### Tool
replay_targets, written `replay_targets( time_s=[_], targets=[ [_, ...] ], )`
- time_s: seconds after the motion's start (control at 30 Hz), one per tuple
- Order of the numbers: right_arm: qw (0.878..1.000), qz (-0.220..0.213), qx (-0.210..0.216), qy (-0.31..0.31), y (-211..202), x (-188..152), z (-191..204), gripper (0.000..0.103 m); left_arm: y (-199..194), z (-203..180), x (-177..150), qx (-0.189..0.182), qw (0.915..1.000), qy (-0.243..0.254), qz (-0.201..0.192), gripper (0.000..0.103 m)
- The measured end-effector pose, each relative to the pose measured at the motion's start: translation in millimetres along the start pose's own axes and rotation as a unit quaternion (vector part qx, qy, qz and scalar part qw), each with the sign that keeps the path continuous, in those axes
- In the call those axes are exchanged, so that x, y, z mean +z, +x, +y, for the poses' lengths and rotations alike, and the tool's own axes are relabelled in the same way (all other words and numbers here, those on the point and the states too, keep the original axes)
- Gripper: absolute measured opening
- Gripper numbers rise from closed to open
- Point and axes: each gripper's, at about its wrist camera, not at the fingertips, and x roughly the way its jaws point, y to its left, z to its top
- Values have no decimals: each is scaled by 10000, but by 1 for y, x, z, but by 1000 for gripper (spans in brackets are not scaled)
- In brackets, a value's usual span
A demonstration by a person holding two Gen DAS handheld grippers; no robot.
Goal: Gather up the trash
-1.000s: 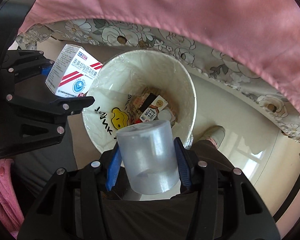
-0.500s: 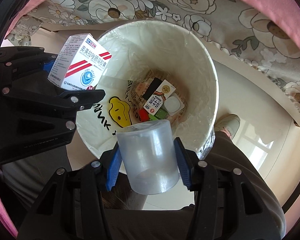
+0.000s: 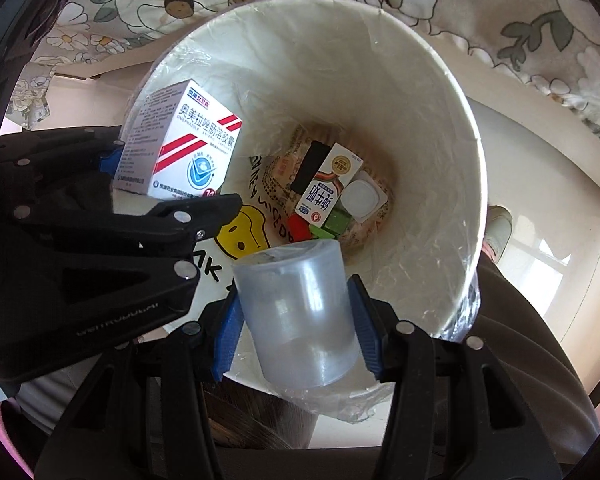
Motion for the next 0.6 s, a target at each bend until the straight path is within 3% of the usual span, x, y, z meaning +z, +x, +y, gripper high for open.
replay_targets(
  time_s=[0.33,0.4,0.6],
  targets=[
    [10000,25,51,78,16,11,-5,52,25,8,11,-71,9991,-309,268,53],
    [9999,33,18,94,18,12,-6,58,27,10,11,-91,9989,-331,311,58],
    [10000,16,8,87,18,9,-10,58,28,6,8,-91,9991,-288,285,59]
  ],
)
